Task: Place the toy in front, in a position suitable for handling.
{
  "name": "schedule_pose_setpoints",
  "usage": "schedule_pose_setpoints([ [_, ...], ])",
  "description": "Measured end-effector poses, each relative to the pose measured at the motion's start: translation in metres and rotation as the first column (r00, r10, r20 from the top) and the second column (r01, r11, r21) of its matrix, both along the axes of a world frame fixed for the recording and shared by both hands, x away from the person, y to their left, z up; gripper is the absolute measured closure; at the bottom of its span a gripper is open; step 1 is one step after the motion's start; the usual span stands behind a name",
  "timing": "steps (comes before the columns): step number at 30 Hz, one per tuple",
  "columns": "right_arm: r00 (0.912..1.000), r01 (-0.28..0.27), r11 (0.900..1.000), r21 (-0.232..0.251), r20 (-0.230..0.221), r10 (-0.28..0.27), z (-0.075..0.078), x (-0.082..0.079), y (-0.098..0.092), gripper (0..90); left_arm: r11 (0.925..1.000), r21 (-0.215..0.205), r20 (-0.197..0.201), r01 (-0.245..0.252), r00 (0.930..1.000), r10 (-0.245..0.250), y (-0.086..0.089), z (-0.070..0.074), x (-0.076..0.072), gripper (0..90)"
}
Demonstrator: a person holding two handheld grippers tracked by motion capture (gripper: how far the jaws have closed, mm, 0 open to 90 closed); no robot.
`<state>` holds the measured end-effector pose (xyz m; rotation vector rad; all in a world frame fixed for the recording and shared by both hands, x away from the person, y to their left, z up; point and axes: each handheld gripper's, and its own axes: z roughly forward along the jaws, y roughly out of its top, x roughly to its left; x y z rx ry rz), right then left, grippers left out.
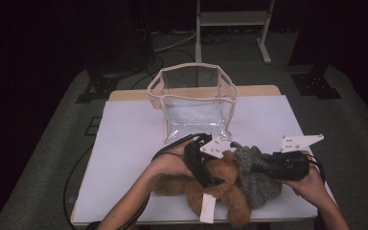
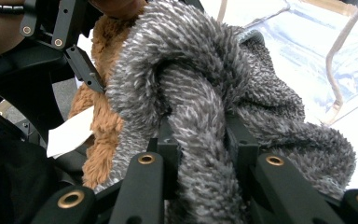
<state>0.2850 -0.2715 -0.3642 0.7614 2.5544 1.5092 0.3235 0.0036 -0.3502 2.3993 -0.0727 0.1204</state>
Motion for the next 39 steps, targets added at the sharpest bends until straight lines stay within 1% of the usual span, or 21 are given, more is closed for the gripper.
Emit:
schedule_pose_setpoints([
  [3, 0.9999, 0.004, 1.0, 0.003, -0.01, -0.004, -0.002, 0.002, -0.003, 70.9, 0.9999, 0.012, -0.023, 0.006, 0.9997, -0.006, -0.006, -0.003, 0.002, 1.3],
  [6, 0.9997, 0.001, 1.0, 0.0, -0.023, -0.001, -0.006, 0.004, -0.004, 70.9, 0.9977, 0.061, -0.042, 0.03, 0.9987, -0.028, -0.014, -0.009, 0.001, 1.3],
  [9, 0.9993, -0.002, 1.0, -0.008, -0.036, 0.002, -0.009, 0.006, -0.003, 70.8, 0.9916, 0.119, -0.037, 0.05, 0.9983, -0.046, -0.021, -0.014, 0.0, 0.0],
  [10, 0.9992, -0.002, 1.0, -0.01, -0.04, 0.002, -0.011, 0.007, -0.003, 70.8, 0.9916, 0.119, -0.037, 0.05, 0.9983, -0.046, -0.021, -0.014, 0.0, 0.0],
  [11, 0.9991, -0.002, 1.0, -0.012, -0.043, 0.002, -0.012, 0.007, -0.003, 70.8, 0.9884, 0.141, -0.022, 0.056, 0.9983, -0.054, -0.024, -0.015, -0.001, 3.0],
  [12, 0.999, -0.001, 1.0, -0.013, -0.045, 0.001, -0.012, 0.008, -0.003, 70.8, 0.9877, 0.146, -0.009, 0.056, 0.9984, -0.055, -0.024, -0.013, -0.003, 10.2],
  [13, 0.9988, -0.001, 1.0, -0.017, -0.049, 0.0, -0.013, 0.008, -0.003, 70.7, 0.9879, 0.146, 0.007, 0.053, 0.9985, -0.055, -0.024, -0.011, -0.003, 18.1],
  [14, 0.9988, -0.001, 1.0, -0.017, -0.049, 0.0, -0.013, 0.008, -0.003, 70.7, 0.9879, 0.146, 0.007, 0.053, 0.9985, -0.055, -0.024, -0.011, -0.003, 25.3],
  [15, 0.9988, 0.004, 1.0, -0.014, -0.048, -0.004, -0.013, 0.01, -0.005, 70.7, 0.9915, 0.124, 0.018, 0.041, 0.9989, -0.044, -0.022, -0.007, -0.003, 29.2],
  [16, 0.9988, 0.004, 1.0, -0.014, -0.048, -0.004, -0.013, 0.01, -0.005, 70.7, 0.9915, 0.124, 0.018, 0.041, 0.9989, -0.044, -0.022, -0.007, -0.003, 31.4],
  [19, 0.9987, 0.031, 0.999, 0.011, -0.041, -0.031, -0.007, 0.013, -0.015, 70.7, 0.9969, 0.078, 0.054, 0.009, 0.9985, -0.014, -0.02, 0.003, 0.0, 33.5],
  [23, 0.9984, 0.054, 0.998, 0.013, -0.013, -0.054, 0.006, 0.014, -0.026, 70.7, 0.9973, 0.035, 0.093, -0.065, 0.9937, 0.062, -0.024, 0.014, 0.007, 33.5],
  [26, 0.9976, 0.066, 0.998, 0.011, 0.02, -0.066, 0.021, 0.015, -0.032, 70.8, 0.9934, 0.041, 0.126, -0.107, 0.9868, 0.101, -0.035, 0.014, 0.008, 32.8],
  [29, 0.9974, 0.062, 0.998, 0.015, 0.036, -0.062, 0.03, 0.016, -0.028, 70.8, 0.9917, 0.048, 0.126, -0.12, 0.9856, 0.113, -0.042, 0.009, 0.009, 31.2],
  [30, 0.998, 0.05, 0.999, 0.016, 0.036, -0.051, 0.028, 0.017, -0.024, 70.9, 0.9911, 0.042, 0.12, -0.126, 0.9854, 0.12, -0.045, 0.004, 0.009, 30.2],
  [33, 0.9998, 0.016, 1.0, -0.004, 0.009, -0.016, 0.013, 0.019, -0.007, 70.9, 0.9924, 0.039, 0.111, -0.116, 0.9876, 0.111, -0.043, 0.003, 0.01, 24.4],
  [34, 0.9998, 0.016, 1.0, -0.004, 0.009, -0.016, 0.013, 0.019, -0.007, 70.9, 0.993, 0.042, 0.104, -0.11, 0.989, 0.105, -0.041, 0.004, 0.01, 24.4],
  [35, 0.9996, -0.009, 1.0, -0.016, -0.025, 0.009, -0.002, 0.021, 0.001, 70.8, 0.9938, 0.046, 0.101, -0.101, 0.9902, 0.096, -0.038, 0.005, 0.01, 19.4],
  [36, 0.9988, -0.017, 1.0, -0.014, -0.046, 0.016, -0.008, 0.022, 0.005, 70.8, 0.9951, 0.055, 0.091, -0.082, 0.993, 0.076, -0.031, 0.006, 0.01, 16.9],
  [38, 0.998, -0.026, 0.999, -0.025, -0.058, 0.024, -0.012, 0.023, 0.007, 70.7, 0.9964, 0.047, 0.089, -0.071, 0.9938, 0.066, -0.025, 0.007, 0.008, 11.4],
  [39, 0.9977, -0.032, 0.999, -0.031, -0.061, 0.03, -0.015, 0.023, 0.009, 70.7, 0.9976, 0.031, 0.088, -0.061, 0.9944, 0.058, -0.019, 0.008, 0.008, 11.4],
])
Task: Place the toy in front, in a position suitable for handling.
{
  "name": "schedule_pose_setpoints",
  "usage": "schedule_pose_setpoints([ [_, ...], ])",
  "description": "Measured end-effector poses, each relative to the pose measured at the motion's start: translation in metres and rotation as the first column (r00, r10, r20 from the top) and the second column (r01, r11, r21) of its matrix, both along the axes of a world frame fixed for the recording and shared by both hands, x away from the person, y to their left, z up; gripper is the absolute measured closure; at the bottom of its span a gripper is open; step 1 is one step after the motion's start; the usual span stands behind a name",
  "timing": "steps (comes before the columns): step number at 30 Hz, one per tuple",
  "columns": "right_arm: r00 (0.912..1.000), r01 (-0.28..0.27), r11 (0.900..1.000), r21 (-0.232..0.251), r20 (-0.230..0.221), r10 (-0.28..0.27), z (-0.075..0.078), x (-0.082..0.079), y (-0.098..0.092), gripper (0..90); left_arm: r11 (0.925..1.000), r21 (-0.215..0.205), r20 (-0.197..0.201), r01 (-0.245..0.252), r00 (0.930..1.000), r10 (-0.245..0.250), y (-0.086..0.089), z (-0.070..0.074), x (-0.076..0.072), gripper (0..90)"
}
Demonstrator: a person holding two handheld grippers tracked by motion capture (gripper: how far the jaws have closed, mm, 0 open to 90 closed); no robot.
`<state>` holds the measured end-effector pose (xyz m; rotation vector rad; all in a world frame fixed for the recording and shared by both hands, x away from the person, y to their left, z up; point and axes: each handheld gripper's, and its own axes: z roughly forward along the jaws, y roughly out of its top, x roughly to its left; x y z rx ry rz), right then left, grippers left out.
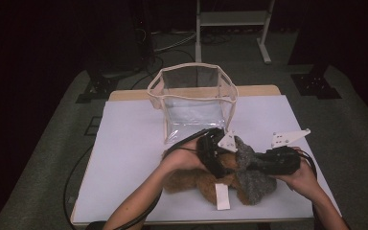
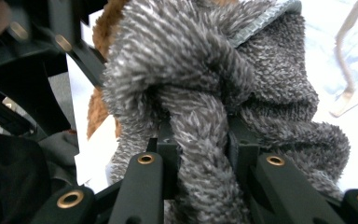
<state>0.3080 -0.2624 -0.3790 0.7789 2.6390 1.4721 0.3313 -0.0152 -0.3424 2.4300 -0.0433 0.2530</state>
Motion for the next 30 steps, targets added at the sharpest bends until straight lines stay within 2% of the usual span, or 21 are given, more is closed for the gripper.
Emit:
schedule_pose_setpoints([
  [3, 1.0, 0.001, 1.0, 0.004, -0.005, -0.001, -0.001, 0.0, 0.001, 70.7, 0.9991, -0.041, 0.003, -0.006, 1.0, 0.006, 0.02, 0.002, -0.001, 8.9],
  [6, 0.9999, 0.007, 1.0, 0.008, -0.009, -0.007, -0.003, 0.0, 0.001, 70.7, 0.9981, -0.061, 0.009, -0.009, 0.9999, 0.01, 0.048, -0.001, -0.002, 8.5],
  [9, 0.9998, 0.004, 1.0, 0.002, -0.019, -0.004, -0.006, -0.001, 0.002, 70.6, 0.9929, -0.114, -0.002, -0.035, 0.9994, 0.035, 0.08, -0.006, -0.001, 7.1],
  [13, 0.9997, 0.006, 1.0, -0.005, -0.024, -0.006, -0.01, -0.001, 0.005, 70.6, 0.9853, -0.165, -0.016, -0.043, 0.999, 0.041, 0.108, -0.014, -0.002, 7.1],
  [16, 0.9997, 0.009, 1.0, -0.005, -0.022, -0.009, -0.01, -0.001, 0.005, 70.6, 0.9811, -0.186, -0.026, -0.054, 0.9984, 0.05, 0.124, -0.025, -0.002, 6.9],
  [18, 0.9996, 0.011, 1.0, 0.0, -0.024, -0.011, -0.011, -0.002, 0.005, 70.6, 0.9752, -0.211, -0.036, -0.067, 0.9975, 0.061, 0.134, -0.033, -0.001, 5.9],
  [22, 0.9995, 0.015, 1.0, 0.005, -0.028, -0.015, -0.011, -0.002, 0.004, 70.5, 0.9588, -0.268, -0.088, -0.093, 0.9936, 0.072, 0.15, -0.05, 0.003, 3.7],
  [25, 0.9995, 0.014, 1.0, 0.006, -0.03, -0.014, -0.012, -0.002, 0.005, 70.4, 0.9409, -0.321, -0.109, -0.109, 0.9911, 0.077, 0.158, -0.06, 0.003, 2.6],
  [27, 0.9994, 0.014, 1.0, -0.001, -0.031, -0.014, -0.013, -0.002, 0.005, 70.3, 0.9379, -0.324, -0.117, -0.123, 0.9891, 0.089, 0.161, -0.063, 0.003, 2.3],
  [28, 0.9994, 0.013, 1.0, -0.003, -0.033, -0.014, -0.013, -0.002, 0.005, 70.3, 0.939, -0.319, -0.115, -0.128, 0.9888, 0.095, 0.164, -0.063, 0.004, 2.2],
  [30, 0.9994, 0.012, 1.0, -0.003, -0.033, -0.012, -0.013, -0.002, 0.006, 70.1, 0.9348, -0.324, -0.136, -0.146, 0.985, 0.107, 0.169, -0.066, 0.005, 2.2],
])
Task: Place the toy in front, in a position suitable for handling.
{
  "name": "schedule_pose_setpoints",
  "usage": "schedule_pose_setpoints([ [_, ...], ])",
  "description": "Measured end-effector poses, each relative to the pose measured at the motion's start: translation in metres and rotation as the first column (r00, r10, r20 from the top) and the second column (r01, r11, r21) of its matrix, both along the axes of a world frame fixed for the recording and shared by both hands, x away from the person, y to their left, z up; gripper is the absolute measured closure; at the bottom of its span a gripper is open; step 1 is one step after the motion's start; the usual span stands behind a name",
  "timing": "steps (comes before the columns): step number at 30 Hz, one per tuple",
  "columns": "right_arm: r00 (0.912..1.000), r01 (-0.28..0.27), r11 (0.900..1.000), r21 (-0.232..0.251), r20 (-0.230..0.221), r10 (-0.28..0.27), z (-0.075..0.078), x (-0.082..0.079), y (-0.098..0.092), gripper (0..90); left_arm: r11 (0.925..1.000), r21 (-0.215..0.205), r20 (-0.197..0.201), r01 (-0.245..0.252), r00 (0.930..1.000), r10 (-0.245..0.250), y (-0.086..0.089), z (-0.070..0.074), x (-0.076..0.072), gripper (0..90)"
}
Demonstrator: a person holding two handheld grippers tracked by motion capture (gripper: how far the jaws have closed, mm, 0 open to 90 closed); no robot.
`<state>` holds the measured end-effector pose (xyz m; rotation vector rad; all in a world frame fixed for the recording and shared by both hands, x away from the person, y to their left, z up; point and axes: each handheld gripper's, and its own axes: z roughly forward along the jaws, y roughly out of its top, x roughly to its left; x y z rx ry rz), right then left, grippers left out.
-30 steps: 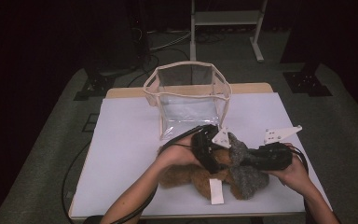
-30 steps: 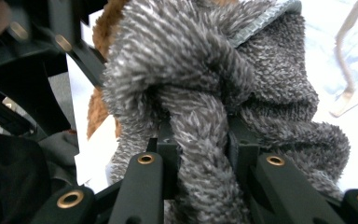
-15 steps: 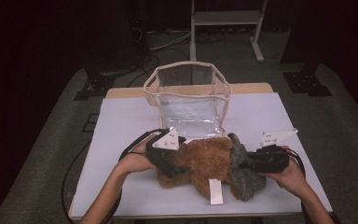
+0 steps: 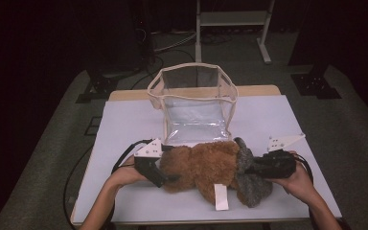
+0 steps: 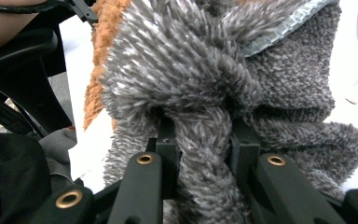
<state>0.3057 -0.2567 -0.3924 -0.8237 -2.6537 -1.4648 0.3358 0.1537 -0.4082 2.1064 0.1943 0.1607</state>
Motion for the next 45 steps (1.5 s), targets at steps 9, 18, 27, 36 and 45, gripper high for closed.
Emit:
schedule_pose_setpoints([
  [9, 0.9997, -0.023, 1.0, -0.002, -0.008, 0.023, -0.003, 0.005, 0.006, 69.5, 0.9998, 0.016, -0.047, -0.016, 0.9988, 0.016, -0.002, -0.015, 0.001, 0.0],
  [18, 0.9978, -0.043, 0.994, 0.098, -0.045, 0.048, -0.002, 0.015, -0.009, 73.7, 0.9998, -0.011, 0.02, 0.014, 0.9997, -0.014, -0.023, 0.008, -0.004, 29.9],
  [27, 0.9999, 0.012, 0.994, 0.112, 0.003, -0.013, 0.03, 0.006, -0.048, 74.7, 0.9964, -0.028, 0.076, 0.08, 0.9942, -0.077, -0.072, 0.033, 0.004, 30.6],
  [36, 0.9924, 0.107, 0.994, 0.007, 0.061, -0.107, 0.055, -0.008, -0.094, 74.7, 0.9946, 0.025, 0.126, 0.101, 0.9866, -0.103, -0.127, 0.039, 0.011, 30.5],
  [45, 0.9965, 0.081, 0.995, 0.065, -0.024, -0.079, 0.008, 0.006, -0.08, 74.7, 0.9888, 0.143, 0.121, 0.041, 0.9909, -0.059, -0.108, 0.033, 0.006, 30.5],
])
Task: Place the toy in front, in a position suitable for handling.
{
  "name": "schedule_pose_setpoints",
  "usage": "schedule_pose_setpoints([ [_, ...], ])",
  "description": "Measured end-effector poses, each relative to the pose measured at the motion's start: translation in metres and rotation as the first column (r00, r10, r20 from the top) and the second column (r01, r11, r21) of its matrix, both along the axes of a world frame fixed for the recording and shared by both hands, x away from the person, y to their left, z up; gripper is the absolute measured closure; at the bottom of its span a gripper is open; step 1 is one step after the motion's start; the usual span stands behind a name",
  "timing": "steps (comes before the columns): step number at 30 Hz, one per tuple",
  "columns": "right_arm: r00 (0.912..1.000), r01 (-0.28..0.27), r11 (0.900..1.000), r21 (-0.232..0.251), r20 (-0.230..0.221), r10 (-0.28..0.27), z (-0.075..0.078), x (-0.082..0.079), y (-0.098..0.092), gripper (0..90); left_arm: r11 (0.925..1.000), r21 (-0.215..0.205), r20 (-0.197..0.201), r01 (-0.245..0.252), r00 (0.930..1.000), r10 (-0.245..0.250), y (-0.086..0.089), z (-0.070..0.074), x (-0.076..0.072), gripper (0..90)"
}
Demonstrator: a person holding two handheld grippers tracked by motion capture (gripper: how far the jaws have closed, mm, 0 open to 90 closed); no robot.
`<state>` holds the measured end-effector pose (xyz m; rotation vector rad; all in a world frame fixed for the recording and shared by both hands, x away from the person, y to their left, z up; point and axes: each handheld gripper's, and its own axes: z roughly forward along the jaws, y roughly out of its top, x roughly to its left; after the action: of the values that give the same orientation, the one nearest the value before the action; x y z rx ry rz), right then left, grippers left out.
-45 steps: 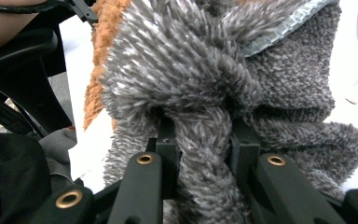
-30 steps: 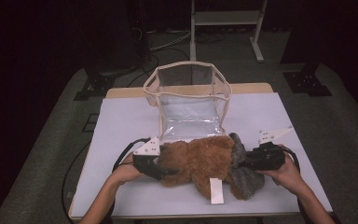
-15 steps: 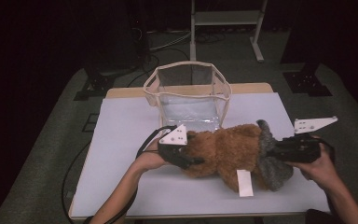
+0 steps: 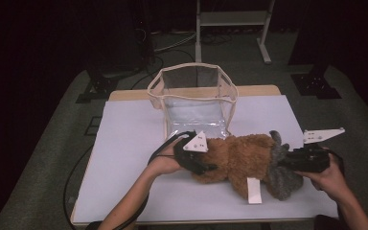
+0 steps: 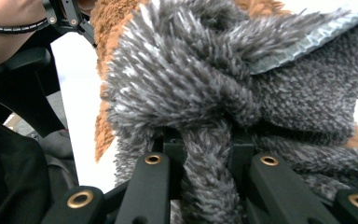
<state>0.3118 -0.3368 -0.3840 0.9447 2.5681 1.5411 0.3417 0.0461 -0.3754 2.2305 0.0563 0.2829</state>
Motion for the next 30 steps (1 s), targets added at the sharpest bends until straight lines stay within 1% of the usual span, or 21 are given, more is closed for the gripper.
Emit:
schedule_pose_setpoints([
  [2, 0.9997, -0.023, 1.0, 0.006, -0.002, 0.023, -0.001, 0.004, 0.011, 74.7, 0.9997, 0.016, 0.008, -0.02, 0.9998, 0.02, 0.013, 0.005, -0.003, 30.5],
  [5, 0.9978, -0.066, 0.998, 0.021, -0.003, 0.066, -0.004, 0.009, 0.032, 74.7, 0.9978, 0.048, 0.009, -0.046, 0.9989, 0.046, 0.034, 0.011, -0.008, 30.4],
  [7, 0.9956, -0.092, 0.995, 0.025, -0.011, 0.093, -0.009, 0.012, 0.048, 74.7, 0.995, 0.074, 0.012, -0.067, 0.9977, 0.066, 0.049, 0.011, -0.012, 30.3],
  [9, 0.992, -0.123, 0.992, 0.017, -0.029, 0.123, -0.018, 0.015, 0.064, 74.6, 0.9917, 0.094, 0.011, -0.088, 0.9961, 0.087, 0.063, 0.006, -0.016, 29.5],
  [10, 0.9905, -0.132, 0.991, 0.003, -0.037, 0.132, -0.023, 0.016, 0.071, 74.5, 0.9893, 0.107, 0.007, -0.099, 0.9951, 0.098, 0.07, 0.001, -0.018, 29.0],
  [11, 0.9893, -0.139, 0.99, -0.036, -0.049, 0.137, -0.029, 0.016, 0.08, 74.4, 0.9893, 0.1, 0.007, -0.106, 0.9944, 0.106, 0.076, -0.002, -0.019, 27.8],
  [12, 0.9886, -0.145, 0.987, -0.065, -0.051, 0.142, -0.034, 0.016, 0.085, 74.4, 0.9907, 0.081, -0.001, -0.109, 0.994, 0.11, 0.08, -0.004, -0.02, 27.1],
  [14, 0.9888, -0.144, 0.987, -0.076, -0.052, 0.14, -0.036, 0.015, 0.087, 74.4, 0.9916, 0.058, -0.002, -0.116, 0.9932, 0.116, 0.085, -0.007, -0.023, 25.5],
  [16, 0.9914, -0.125, 0.987, -0.103, -0.05, 0.121, -0.032, 0.013, 0.081, 74.4, 0.9933, 0.038, -0.008, -0.109, 0.994, 0.109, 0.085, -0.008, -0.024, 23.4],
  [17, 0.9924, -0.117, 0.987, -0.108, -0.05, 0.112, -0.031, 0.012, 0.078, 74.5, 0.9939, 0.035, -0.001, -0.104, 0.9945, 0.104, 0.083, -0.008, -0.025, 23.2],
  [18, 0.9938, -0.104, 0.988, -0.113, -0.05, 0.099, -0.031, 0.011, 0.072, 74.6, 0.994, 0.03, -0.003, -0.105, 0.9945, 0.105, 0.082, -0.008, -0.025, 22.7],
  [19, 0.9948, -0.094, 0.99, -0.11, -0.05, 0.089, -0.029, 0.01, 0.067, 74.7, 0.9943, 0.03, 0.0, -0.102, 0.9947, 0.102, 0.081, -0.008, -0.025, 22.0],
  [21, 0.996, -0.077, 0.993, -0.091, -0.051, 0.073, -0.025, 0.008, 0.058, 74.9, 0.9947, 0.032, 0.008, -0.097, 0.9952, 0.097, 0.081, -0.009, -0.025, 21.3],
  [22, 0.9969, -0.068, 0.994, -0.086, -0.044, 0.065, -0.022, 0.006, 0.054, 74.9, 0.9949, 0.029, 0.008, -0.097, 0.9953, 0.097, 0.081, -0.009, -0.025, 21.2],
  [24, 0.9981, -0.058, 0.996, -0.062, -0.025, 0.057, -0.009, 0.004, 0.047, 75.0, 0.9954, 0.021, 0.007, -0.094, 0.9956, 0.094, 0.081, -0.01, -0.024, 20.4],
  [25, 0.9983, -0.058, 0.997, -0.059, -0.014, 0.057, -0.003, 0.003, 0.047, 75.0, 0.9953, 0.015, 0.006, -0.096, 0.9954, 0.096, 0.082, -0.011, -0.024, 20.2],
  [26, 0.9981, -0.062, 0.996, -0.057, 0.004, 0.062, 0.005, 0.003, 0.047, 75.0, 0.9954, 0.012, 0.007, -0.095, 0.9954, 0.095, 0.082, -0.012, -0.024, 19.9],
  [27, 0.9973, -0.069, 0.996, -0.057, 0.019, 0.071, 0.016, 0.004, 0.05, 74.9, 0.9954, 0.008, 0.007, -0.096, 0.9954, 0.096, 0.082, -0.012, -0.024, 19.4],
  [29, 0.9944, -0.091, 0.994, -0.068, 0.049, 0.094, 0.032, 0.007, 0.059, 74.9, 0.9955, 0.01, 0.005, -0.094, 0.9955, 0.094, 0.081, -0.012, -0.024, 18.8],
  [30, 0.992, -0.105, 0.991, -0.078, 0.063, 0.11, 0.04, 0.009, 0.066, 74.8, 0.9955, 0.012, 0.007, -0.094, 0.9955, 0.094, 0.081, -0.012, -0.024, 18.7],
])
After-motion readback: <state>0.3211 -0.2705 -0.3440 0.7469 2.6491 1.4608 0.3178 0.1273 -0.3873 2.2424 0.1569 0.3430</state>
